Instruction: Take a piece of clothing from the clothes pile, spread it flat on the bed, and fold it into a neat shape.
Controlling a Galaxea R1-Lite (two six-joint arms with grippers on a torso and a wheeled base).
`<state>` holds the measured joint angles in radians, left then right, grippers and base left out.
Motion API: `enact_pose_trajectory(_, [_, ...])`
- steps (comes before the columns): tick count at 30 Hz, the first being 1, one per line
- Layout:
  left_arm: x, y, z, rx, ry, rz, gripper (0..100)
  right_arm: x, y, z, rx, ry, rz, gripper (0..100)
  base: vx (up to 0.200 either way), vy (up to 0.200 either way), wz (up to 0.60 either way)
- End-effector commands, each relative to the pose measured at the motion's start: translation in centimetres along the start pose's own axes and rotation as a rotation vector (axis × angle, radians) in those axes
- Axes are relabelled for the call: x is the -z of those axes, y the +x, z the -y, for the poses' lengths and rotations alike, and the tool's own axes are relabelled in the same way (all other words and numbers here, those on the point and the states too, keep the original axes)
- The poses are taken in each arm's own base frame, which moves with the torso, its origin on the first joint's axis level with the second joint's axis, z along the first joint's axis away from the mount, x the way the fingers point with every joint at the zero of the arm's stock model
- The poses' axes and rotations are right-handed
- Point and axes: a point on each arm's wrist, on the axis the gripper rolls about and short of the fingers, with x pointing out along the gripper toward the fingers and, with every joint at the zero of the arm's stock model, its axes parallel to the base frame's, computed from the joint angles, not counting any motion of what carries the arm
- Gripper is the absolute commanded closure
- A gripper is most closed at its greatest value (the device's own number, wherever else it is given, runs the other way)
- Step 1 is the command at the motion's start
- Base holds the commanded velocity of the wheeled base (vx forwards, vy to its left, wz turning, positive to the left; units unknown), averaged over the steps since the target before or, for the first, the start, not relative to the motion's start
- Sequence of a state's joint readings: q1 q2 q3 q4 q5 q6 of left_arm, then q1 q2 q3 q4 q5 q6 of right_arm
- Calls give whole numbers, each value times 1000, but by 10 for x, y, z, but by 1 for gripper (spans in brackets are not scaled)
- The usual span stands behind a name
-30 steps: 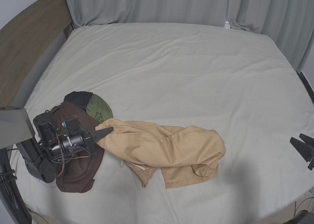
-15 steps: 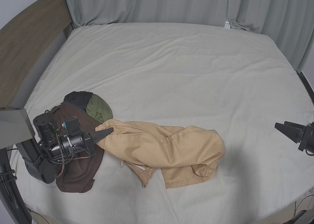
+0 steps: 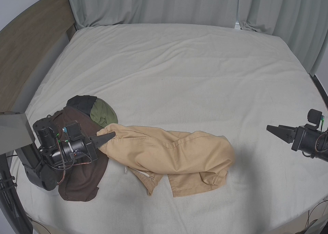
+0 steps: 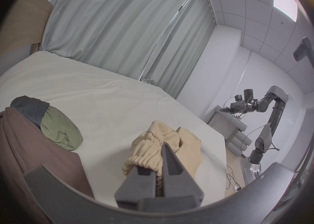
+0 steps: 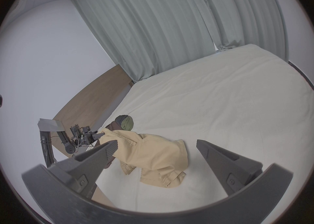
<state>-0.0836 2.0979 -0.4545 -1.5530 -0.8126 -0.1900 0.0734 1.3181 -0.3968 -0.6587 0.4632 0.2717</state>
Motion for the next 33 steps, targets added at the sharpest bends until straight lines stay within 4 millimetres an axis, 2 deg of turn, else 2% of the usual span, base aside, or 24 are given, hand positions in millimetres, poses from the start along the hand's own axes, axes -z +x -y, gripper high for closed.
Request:
enact_pose_trajectory(1, [0,-2,-5,-13,3,6,100,21,27,20,26,62,-91,0,0,0,0])
enact_pose_trajectory(9, [9,5,-15,-19,52,-10,100,33,58,35,12,196,-59,0,0,0,0])
enact_pose_trajectory(18, [4,5,-16,-22,60,7,100,43,77,47,15,251,-73,0,0,0,0])
enact_pose_trajectory(27, [3,5,-15,-19,61,6,100,69,107,67,28,324,-97,0,0,0,0])
enact_pose_trajectory(33, [3,5,-16,-21,62,8,100,81,121,71,4,378,-75,0,0,0,0])
